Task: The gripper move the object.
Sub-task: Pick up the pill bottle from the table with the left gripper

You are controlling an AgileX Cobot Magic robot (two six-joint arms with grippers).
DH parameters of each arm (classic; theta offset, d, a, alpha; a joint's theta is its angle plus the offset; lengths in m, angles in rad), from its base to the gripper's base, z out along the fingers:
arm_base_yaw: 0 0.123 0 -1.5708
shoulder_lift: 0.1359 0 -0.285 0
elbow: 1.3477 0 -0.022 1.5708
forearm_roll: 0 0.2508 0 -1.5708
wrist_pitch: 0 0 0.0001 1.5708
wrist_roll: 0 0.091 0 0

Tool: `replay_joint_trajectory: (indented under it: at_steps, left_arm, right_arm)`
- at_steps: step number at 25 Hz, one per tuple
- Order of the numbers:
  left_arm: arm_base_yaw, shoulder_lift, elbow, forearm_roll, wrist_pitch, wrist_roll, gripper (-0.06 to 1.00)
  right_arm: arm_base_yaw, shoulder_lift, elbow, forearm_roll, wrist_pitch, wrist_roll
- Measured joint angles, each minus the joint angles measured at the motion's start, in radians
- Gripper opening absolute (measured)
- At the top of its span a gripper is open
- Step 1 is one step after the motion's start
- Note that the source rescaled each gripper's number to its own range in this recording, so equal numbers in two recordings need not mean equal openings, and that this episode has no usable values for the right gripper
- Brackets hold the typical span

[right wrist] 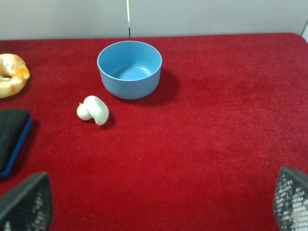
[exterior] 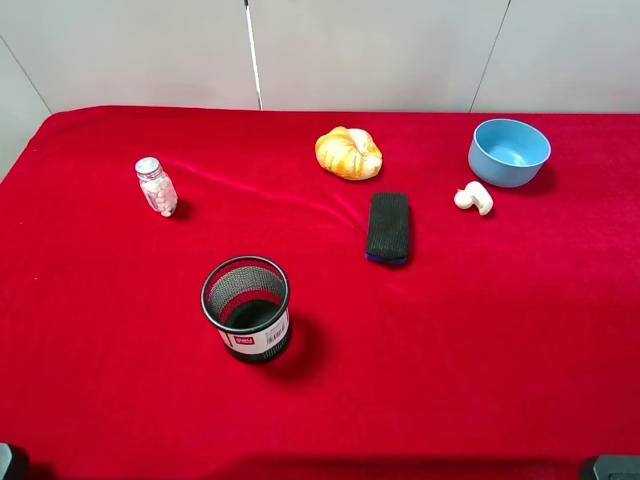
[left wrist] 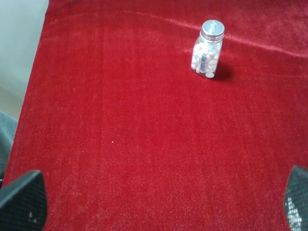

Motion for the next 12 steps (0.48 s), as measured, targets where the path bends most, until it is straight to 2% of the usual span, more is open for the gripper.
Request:
replay_joint_trajectory:
  at_steps: [12]
  left_arm:
    - [0.000, 0.000, 0.000, 0.000, 0.000, 0.000, 0.98]
  right_arm:
    - [0.000, 0.000, 0.000, 0.000, 0.000, 0.000]
